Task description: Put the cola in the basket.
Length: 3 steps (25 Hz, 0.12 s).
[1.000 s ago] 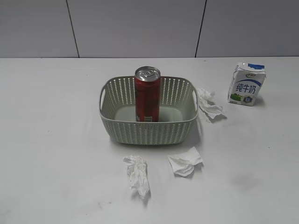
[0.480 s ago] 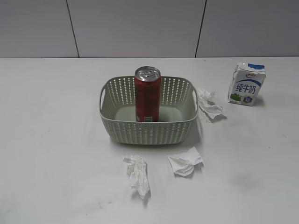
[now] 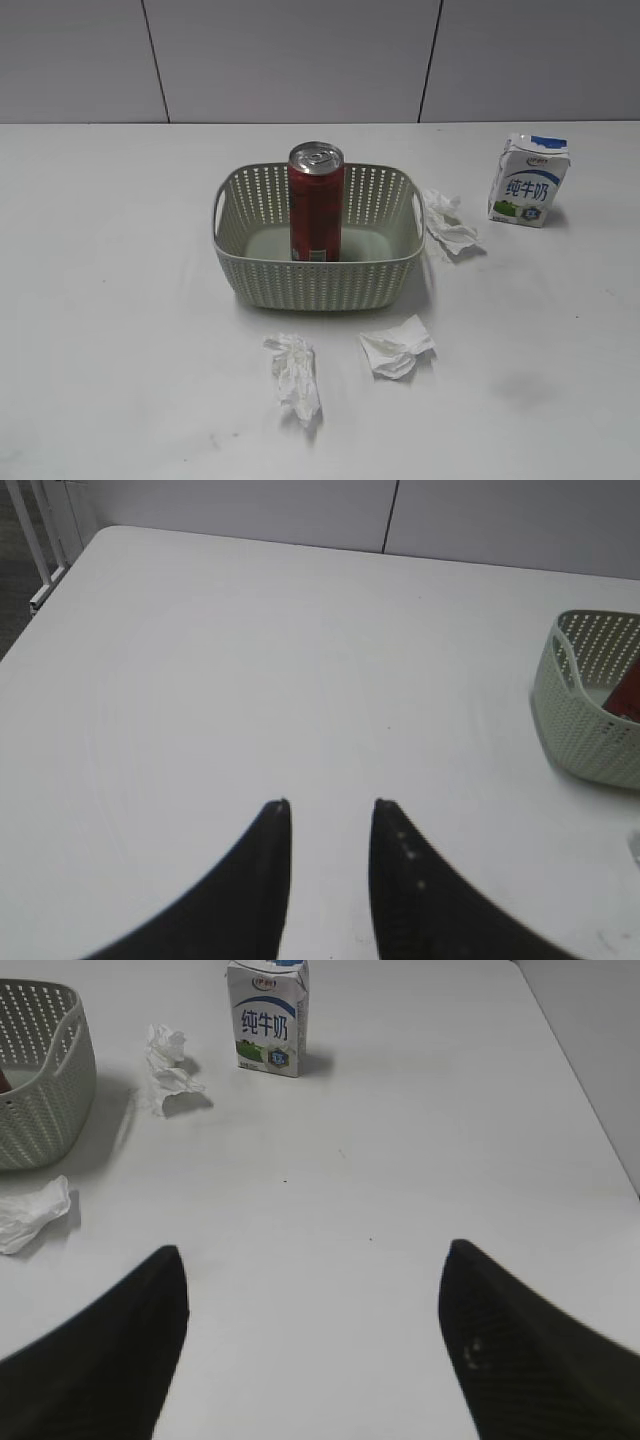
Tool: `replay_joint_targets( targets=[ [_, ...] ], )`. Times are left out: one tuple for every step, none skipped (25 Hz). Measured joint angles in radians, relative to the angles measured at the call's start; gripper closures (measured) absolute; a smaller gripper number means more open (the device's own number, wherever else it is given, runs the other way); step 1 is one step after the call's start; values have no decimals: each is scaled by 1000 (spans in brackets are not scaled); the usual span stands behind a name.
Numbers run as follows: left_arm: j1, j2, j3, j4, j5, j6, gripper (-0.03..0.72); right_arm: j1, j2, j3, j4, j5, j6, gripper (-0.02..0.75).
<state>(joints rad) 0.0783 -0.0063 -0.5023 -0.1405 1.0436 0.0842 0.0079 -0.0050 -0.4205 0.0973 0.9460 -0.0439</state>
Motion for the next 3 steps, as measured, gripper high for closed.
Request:
replay_joint_targets(
  targets=[
    [0, 0, 0, 0, 0, 0, 471, 0, 0, 0, 0, 0, 0, 145],
    [0, 0, 0, -1, 0, 0, 471, 0, 0, 0, 1, 0, 0, 145],
    [0, 0, 0, -1, 0, 0, 471, 0, 0, 0, 1, 0, 0, 145]
  ],
)
